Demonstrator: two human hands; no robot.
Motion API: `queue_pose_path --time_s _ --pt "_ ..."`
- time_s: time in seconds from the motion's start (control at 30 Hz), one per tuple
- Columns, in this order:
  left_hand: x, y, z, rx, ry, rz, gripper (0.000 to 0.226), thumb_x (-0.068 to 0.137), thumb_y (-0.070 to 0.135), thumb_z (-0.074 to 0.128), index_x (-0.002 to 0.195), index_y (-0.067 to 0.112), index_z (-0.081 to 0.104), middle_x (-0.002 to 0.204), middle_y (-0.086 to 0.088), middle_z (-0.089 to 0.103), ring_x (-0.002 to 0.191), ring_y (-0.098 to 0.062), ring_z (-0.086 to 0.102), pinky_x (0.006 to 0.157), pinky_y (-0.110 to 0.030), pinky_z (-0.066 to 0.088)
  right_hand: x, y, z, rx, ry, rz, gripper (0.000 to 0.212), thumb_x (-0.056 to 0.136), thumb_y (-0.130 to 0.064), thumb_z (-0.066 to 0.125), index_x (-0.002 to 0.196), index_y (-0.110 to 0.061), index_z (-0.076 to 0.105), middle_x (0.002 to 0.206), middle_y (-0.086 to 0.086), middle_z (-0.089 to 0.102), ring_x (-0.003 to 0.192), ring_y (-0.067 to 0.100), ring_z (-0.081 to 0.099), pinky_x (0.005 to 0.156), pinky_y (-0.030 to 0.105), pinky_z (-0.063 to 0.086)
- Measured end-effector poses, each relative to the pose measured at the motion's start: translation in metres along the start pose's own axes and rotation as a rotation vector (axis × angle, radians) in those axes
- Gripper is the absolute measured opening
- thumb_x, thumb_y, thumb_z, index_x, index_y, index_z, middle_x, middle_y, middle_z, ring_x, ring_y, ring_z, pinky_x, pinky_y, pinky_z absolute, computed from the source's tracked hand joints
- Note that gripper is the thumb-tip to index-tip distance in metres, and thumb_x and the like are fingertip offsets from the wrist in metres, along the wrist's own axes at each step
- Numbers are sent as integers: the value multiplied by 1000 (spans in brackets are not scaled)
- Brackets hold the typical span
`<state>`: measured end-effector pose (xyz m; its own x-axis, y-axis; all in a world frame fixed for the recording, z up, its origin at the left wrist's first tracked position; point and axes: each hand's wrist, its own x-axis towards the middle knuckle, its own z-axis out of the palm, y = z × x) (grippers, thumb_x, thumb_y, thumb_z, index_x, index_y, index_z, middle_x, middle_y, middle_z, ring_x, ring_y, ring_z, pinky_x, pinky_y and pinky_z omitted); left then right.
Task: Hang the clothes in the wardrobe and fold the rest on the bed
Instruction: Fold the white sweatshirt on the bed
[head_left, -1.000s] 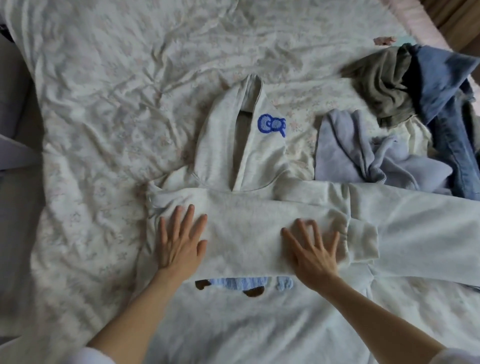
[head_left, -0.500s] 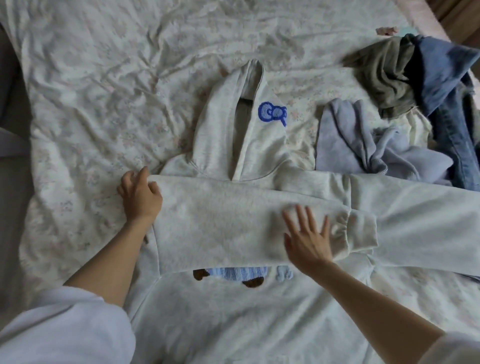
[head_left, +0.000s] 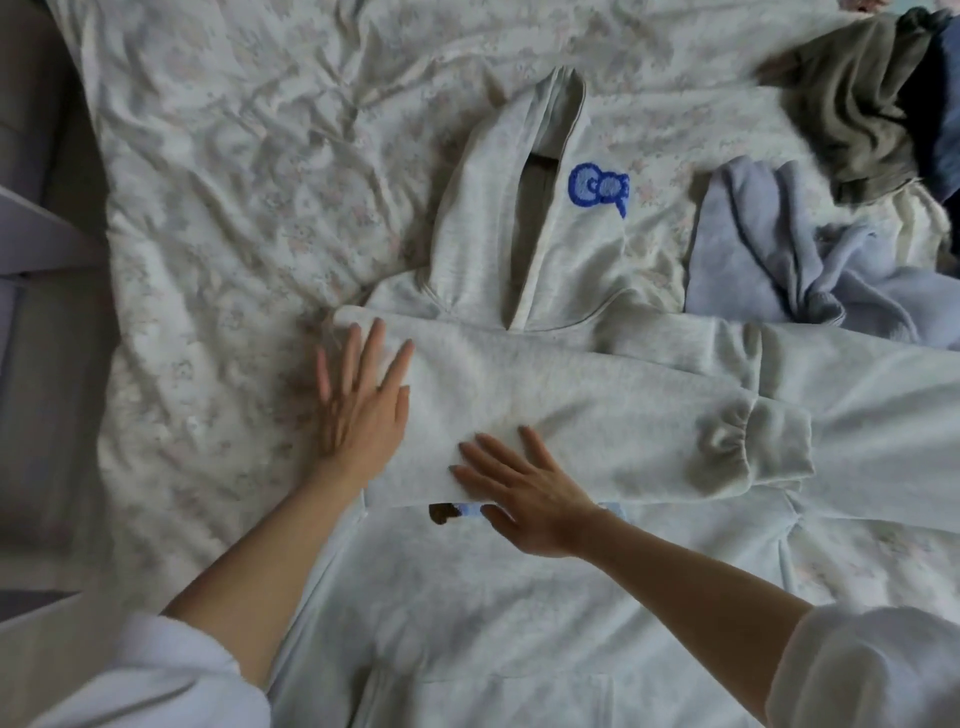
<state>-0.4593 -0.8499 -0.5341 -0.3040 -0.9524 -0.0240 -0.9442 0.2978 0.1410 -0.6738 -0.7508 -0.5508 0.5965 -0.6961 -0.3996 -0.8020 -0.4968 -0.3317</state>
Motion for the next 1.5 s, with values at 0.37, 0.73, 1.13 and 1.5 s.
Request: queue_pose_path --time_s 0.37,0.73,1.13,1.5 --pt "-116 69 31 111 -517 -112 75 86 63 35 149 39 3 158 -11 -12 142 -39 -16 106 -66 -11 -130 38 28 26 -117 577 65 98 -46 28 146 -40 -15 155 -4 -22 144 27 -16 114 55 -3" --pt "-47 244 28 -324 -757 -31 63 96 55 30 150 33 7 159 0 -8 144 -31 -10 114 -56 3 -237 96 0 518 714 987 40 91 1 47 131 -4 51 138 15 48 129 30 42 105 37 35" --pt "2 481 17 -347 -666 361 62 97 47 34 150 37 2 158 9 -14 145 -19 -13 118 -45 7 -383 239 -1 1233 817 1676 30 94 -16 41 116 5 40 115 21 52 97 37 51 70 35 36" --pt "20 541 12 -663 -994 84 51 101 34 39 147 14 29 154 1 27 140 -13 27 108 -21 23 -412 311 -38 2181 1339 1599 1 90 -10 49 89 -10 49 79 3 48 67 18 48 61 30 46"
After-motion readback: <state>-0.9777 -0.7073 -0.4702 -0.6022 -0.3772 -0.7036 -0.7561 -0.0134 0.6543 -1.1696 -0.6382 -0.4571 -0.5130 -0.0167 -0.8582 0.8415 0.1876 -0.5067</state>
